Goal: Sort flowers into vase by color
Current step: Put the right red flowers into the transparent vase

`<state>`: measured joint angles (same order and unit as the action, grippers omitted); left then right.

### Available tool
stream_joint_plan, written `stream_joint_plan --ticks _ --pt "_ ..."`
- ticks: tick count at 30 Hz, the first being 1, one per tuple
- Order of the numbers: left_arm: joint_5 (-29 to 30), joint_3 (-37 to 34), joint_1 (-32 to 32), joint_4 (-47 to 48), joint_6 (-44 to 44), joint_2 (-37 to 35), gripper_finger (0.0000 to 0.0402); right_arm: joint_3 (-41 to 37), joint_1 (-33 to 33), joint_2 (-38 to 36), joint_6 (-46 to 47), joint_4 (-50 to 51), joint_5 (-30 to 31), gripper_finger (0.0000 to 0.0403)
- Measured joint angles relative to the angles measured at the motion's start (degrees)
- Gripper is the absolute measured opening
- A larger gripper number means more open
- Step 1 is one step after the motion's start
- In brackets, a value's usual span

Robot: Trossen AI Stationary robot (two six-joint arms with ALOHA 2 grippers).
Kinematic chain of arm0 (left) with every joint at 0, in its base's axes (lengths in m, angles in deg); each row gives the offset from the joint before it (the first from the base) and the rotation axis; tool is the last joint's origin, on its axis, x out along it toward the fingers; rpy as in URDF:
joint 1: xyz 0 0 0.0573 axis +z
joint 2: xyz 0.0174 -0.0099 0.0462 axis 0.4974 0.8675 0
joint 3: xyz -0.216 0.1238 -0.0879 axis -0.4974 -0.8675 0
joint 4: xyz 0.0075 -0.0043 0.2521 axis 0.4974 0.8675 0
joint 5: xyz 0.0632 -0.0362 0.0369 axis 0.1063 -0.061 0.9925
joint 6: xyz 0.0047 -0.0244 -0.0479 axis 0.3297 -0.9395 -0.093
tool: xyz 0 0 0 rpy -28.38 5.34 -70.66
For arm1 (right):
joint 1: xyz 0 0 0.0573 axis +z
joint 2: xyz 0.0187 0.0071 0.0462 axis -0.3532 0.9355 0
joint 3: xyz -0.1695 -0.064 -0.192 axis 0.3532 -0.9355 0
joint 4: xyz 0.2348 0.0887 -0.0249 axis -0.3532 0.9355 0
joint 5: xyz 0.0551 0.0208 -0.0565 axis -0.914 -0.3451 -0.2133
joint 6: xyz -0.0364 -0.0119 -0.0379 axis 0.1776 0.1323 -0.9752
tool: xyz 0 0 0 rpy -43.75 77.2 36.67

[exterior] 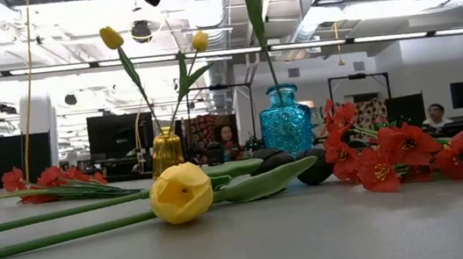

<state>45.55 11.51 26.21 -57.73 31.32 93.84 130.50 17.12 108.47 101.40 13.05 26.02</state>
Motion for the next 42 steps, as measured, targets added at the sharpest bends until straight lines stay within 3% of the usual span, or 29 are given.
stream_joint_plan --ticks 11,21,27,33,42 --pt "-0.1 -4.9 -5.3 -0.8 -1.2 0.0 0.0178 0.0 -3.8 6.9 -1.9 3.2 0.0 0.0164" --pt "0.0 -11.5 -5.5 -5.3 -4.7 0.1 0.0178 -1.1 -7.2 3.7 -6.7 2.5 0.0 0.0164" --pt "0.0 -11.5 -5.5 -5.7 -5.2 0.0 0.0178 -11.1 -10.4 -3.1 -7.1 -3.2 -1.5 0.0164" --pt "0.0 -11.5 -5.5 -7.9 -5.0 0.1 0.0178 -21.8 -14.1 -10.4 -7.4 -16.7 -8.7 0.0164" --pt "0.0 -11.5 -5.5 -8.6 -4.8 0.1 0.0178 -32.8 -15.0 -11.9 -8.7 -30.9 -10.9 0.0164"
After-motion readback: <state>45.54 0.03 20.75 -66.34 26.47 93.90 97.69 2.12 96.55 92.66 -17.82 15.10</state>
